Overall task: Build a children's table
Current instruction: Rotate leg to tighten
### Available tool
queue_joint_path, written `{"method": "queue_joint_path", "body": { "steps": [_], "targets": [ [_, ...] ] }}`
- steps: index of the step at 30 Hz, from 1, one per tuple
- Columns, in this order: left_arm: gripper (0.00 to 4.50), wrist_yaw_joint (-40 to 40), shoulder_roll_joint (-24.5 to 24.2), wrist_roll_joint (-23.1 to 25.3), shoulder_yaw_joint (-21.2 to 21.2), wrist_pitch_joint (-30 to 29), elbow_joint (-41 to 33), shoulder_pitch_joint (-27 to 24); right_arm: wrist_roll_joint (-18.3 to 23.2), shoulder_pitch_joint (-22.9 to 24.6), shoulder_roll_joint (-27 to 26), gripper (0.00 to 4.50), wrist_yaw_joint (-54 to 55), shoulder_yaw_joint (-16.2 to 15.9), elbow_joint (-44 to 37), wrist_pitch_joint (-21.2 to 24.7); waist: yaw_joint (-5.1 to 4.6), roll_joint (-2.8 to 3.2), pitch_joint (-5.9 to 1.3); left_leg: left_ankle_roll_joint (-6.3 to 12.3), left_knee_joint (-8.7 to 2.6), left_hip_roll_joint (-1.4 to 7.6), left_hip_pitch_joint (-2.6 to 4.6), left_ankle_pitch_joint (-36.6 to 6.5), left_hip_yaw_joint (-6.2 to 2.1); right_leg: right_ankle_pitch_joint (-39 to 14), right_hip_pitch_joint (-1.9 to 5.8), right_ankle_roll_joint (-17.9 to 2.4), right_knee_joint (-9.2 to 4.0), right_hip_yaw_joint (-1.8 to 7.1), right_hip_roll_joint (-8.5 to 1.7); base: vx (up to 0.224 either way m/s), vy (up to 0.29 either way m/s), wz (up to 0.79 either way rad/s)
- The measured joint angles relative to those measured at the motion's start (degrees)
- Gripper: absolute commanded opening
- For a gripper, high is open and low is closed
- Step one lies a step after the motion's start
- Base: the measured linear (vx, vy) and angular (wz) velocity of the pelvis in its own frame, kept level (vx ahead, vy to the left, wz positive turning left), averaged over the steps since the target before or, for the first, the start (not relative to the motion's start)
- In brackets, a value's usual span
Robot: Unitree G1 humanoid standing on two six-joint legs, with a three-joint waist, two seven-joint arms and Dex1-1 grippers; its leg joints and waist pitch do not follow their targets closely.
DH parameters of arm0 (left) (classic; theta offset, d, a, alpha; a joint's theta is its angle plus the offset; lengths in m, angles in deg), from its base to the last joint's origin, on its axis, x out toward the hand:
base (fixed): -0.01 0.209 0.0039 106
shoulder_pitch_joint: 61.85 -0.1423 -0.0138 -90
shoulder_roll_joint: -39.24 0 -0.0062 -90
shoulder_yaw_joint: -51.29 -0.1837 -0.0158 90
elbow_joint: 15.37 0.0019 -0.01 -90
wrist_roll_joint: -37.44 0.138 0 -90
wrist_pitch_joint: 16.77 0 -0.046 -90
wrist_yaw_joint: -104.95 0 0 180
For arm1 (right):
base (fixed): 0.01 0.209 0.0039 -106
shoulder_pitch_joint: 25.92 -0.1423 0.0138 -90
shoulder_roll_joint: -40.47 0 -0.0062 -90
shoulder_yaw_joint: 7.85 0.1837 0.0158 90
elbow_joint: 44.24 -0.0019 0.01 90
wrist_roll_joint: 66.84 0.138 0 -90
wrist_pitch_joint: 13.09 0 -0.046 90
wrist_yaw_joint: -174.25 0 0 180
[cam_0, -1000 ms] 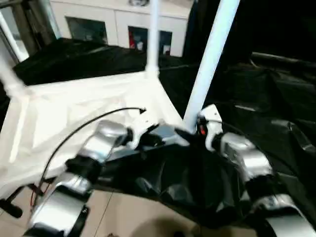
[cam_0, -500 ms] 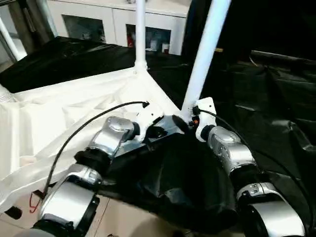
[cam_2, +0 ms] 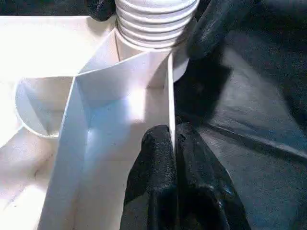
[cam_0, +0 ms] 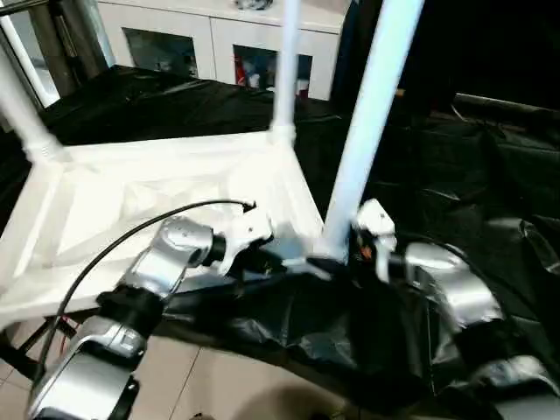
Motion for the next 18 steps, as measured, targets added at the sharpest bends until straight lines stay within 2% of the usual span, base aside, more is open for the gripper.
{"method": "queue_joint_path", "body": {
  "steps": [2, 12, 14, 18],
  "targets": [
    [0.00, 1.1, -0.8, -0.1, 0.0, 0.0, -1.1, -0.7, 0.2, 0.3, 0.0, 3.83, -1.3, -0.1, -0.7, 0.2, -0.03, 0.00, 0.00, -0.19, 0.00, 0.00, 0.00, -0.1, 0.00, 0.0, 0.00, 0.0, 0.00, -0.02, 0.00, 0.000, 0.000, 0.00],
    [0.00, 3.2, -1.8, -0.5, -0.3, -0.7, -2.7, -1.4, 2.0, 1.3, -0.4, 3.12, -2.1, -0.1, -2.4, 2.6, 0.04, -0.01, 0.00, -0.20, 0.01, 0.00, -0.07, -0.1, -0.02, 0.0, 0.00, 0.0, -0.01, -0.02, 0.00, 0.000, 0.000, 0.00],
    [0.00, 2.3, -1.6, -0.4, -0.1, -1.0, -2.6, -1.4, 1.8, 1.4, -1.1, 2.89, -0.5, 0.4, -2.3, 2.7, 0.02, -0.01, 0.00, -0.20, 0.01, 0.00, -0.07, -0.1, -0.02, 0.0, 0.00, 0.0, -0.01, -0.02, 0.00, 0.000, 0.000, 0.00],
    [0.00, -1.3, -0.2, 0.3, 0.9, -1.7, -0.9, -0.7, 1.0, 1.0, -3.6, 2.79, 5.6, 2.0, -0.7, 3.0, -0.21, -0.07, -0.04, -0.26, 0.04, -0.01, -0.06, -0.1, -0.03, 0.0, 0.02, 0.0, -0.02, -0.03, 0.00, 0.000, 0.000, 0.00]
  ]
}}
